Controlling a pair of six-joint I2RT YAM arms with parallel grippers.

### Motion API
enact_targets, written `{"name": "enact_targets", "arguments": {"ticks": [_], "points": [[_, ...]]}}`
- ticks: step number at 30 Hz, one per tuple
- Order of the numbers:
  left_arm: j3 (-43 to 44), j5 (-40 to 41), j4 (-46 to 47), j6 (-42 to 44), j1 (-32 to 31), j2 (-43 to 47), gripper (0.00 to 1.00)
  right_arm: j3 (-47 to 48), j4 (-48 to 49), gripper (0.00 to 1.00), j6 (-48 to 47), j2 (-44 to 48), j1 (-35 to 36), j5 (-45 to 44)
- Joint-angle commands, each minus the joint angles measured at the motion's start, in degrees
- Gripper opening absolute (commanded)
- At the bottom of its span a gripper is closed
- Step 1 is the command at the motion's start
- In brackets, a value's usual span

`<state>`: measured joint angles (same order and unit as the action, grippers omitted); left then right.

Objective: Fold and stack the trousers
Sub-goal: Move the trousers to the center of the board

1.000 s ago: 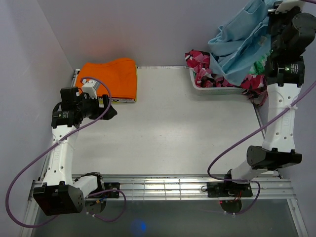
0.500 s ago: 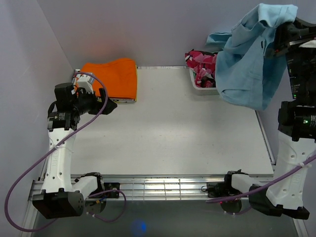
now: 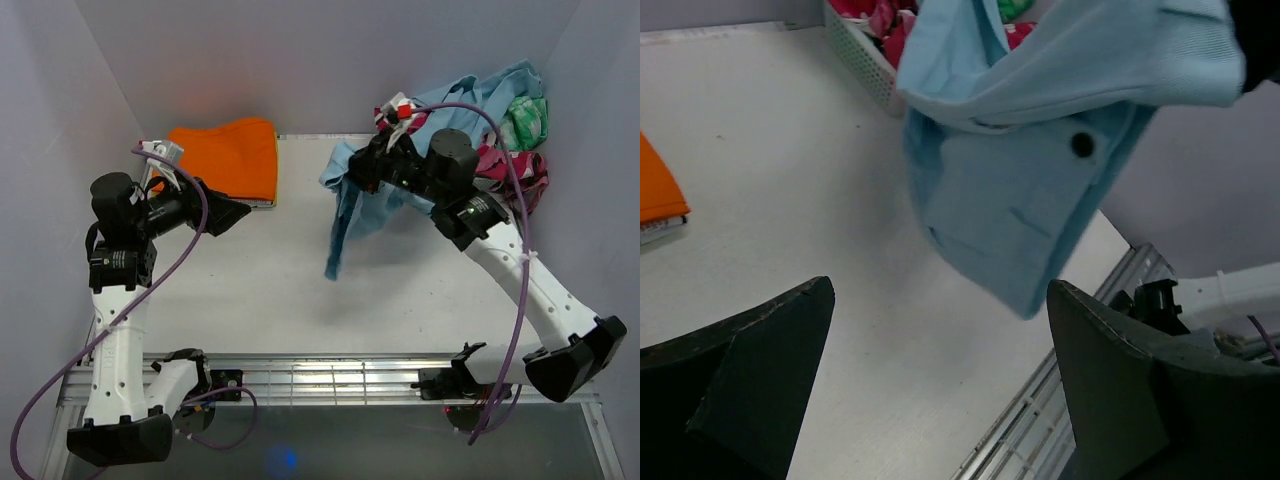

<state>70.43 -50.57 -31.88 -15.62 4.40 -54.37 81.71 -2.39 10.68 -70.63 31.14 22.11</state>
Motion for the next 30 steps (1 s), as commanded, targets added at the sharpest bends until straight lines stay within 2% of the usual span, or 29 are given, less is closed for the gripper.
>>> {"name": "enact_targets", "arguments": {"ticks": [1, 5, 6, 11, 13, 16, 19, 22, 25, 30], "points": [[-4.4, -12.7, 14.7, -7.3, 0.1, 4.5, 0.98, 0.7, 8.4, 0.08, 1.0, -0.4, 4.7, -3.8], [-9.1, -14.8, 19.7, -10.0, -0.9, 3.0, 0.98, 3.3, 10.6, 0.08, 5.3, -4.5, 5.7, -4.7], [-9.9, -14.4, 23.5, -11.0, -1.6, 2.5, 0.98, 5.2, 10.7, 0.08, 6.0, -5.4, 6.0, -4.4], [-11.2, -9.2, 31.4, -10.7, -12.5, -1.6, 0.98, 8.5, 10.9, 0.08, 9.4, -9.3, 8.0, -4.0], [-10.8, -8.7, 35.8, -11.0, -14.1, -4.5, 0.98, 9.1, 11.1, 0.08, 10.6, -10.3, 8.6, -4.6], [-9.2, -7.3, 36.7, -8.2, -18.5, -7.5, 0.98, 10.8, 11.1, 0.08, 11.1, -11.9, 9.1, -5.2], [-7.8, -3.1, 38.2, -7.0, -23.5, -10.2, 0.98, 12.2, 10.9, 0.08, 12.1, -13.0, 9.4, -5.2], [-7.2, 1.3, 40.7, -7.7, -25.6, -12.9, 0.98, 12.3, 11.4, 0.08, 13.9, -13.3, 9.7, -4.6], [-7.3, 7.0, 43.9, -5.5, -31.1, -14.7, 0.98, 12.2, 11.4, 0.08, 14.5, -13.3, 9.9, -5.2], [-5.7, 17.8, 46.4, -1.4, -35.9, -18.7, 0.98, 11.5, 11.1, 0.08, 15.9, -12.9, 9.9, -5.9]]}}
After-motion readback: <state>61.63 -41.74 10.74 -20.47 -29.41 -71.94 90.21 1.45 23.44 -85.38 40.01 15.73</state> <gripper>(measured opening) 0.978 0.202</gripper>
